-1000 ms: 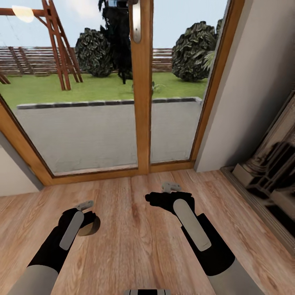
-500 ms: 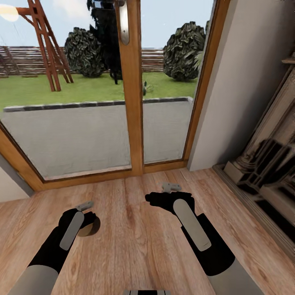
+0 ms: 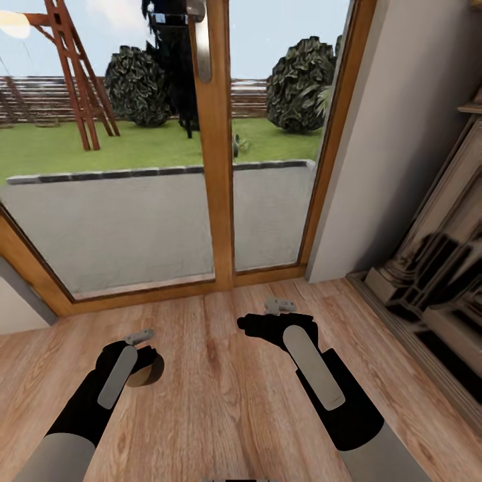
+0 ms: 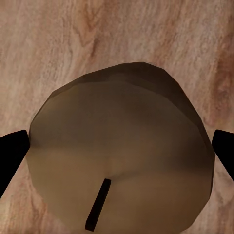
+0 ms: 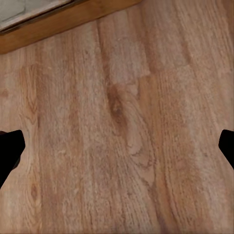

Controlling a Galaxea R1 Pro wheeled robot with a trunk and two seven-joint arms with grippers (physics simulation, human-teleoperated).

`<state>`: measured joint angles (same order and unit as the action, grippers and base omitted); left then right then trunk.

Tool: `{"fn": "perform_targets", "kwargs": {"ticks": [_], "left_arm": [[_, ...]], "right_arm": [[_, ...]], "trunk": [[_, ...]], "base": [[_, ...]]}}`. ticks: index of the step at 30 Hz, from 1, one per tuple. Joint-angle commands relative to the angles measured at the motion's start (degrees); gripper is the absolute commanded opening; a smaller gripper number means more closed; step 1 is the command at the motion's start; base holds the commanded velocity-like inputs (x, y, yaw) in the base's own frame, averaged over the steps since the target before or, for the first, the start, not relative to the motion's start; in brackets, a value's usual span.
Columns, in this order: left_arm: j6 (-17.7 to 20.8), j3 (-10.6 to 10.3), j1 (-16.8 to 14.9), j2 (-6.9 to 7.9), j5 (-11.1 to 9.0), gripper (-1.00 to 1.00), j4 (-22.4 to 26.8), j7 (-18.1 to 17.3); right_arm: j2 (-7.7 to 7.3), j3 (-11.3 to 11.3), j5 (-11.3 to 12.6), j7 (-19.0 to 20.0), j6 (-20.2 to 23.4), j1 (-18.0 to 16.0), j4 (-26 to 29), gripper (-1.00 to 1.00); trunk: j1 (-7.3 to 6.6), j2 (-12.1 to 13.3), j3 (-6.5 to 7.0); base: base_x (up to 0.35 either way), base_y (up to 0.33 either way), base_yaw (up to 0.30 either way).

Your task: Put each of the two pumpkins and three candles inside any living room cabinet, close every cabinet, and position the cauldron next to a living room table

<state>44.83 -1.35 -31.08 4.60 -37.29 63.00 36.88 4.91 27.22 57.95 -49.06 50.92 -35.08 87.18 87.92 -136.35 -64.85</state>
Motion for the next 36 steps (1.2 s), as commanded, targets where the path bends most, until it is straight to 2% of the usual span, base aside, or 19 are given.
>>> {"fn": "perform_targets", "kwargs": {"ticks": [1, 7, 23, 36], "left_arm": [[0.1, -0.1, 0.0, 0.05, -0.5, -1.00, 0.1, 0.6], [0.1, -0.1, 0.0, 0.05, -0.5, -1.00, 0.1, 0.6], [0.1, -0.1, 0.0, 0.05, -0.5, -1.00, 0.1, 0.6], [0.1, -0.1, 0.0, 0.05, -0.5, -1.00, 0.1, 0.6]], "right_arm": [[0.01, 0.0, 0.5, -0.6, 0.1, 0.0, 0.0, 1.00], [0.01, 0.0, 0.5, -0.6, 0.1, -0.1, 0.0, 1.00], [0.01, 0.0, 0.6, -0.6, 0.1, 0.0, 0.0, 1.00], [0.01, 0.0, 0.6, 0.6, 0.1, -0.1, 0.0, 1.00]], "trunk": [[-0.01, 0.0, -0.05], [-0.01, 0.0, -0.05], [-0.01, 0.0, -0.05], [-2.87, 5.2, 2.28]], "base": [[0.000, 0.000, -0.004], [0.000, 0.000, -0.128], [0.000, 0.000, -0.254], [0.000, 0.000, -0.259]]}}
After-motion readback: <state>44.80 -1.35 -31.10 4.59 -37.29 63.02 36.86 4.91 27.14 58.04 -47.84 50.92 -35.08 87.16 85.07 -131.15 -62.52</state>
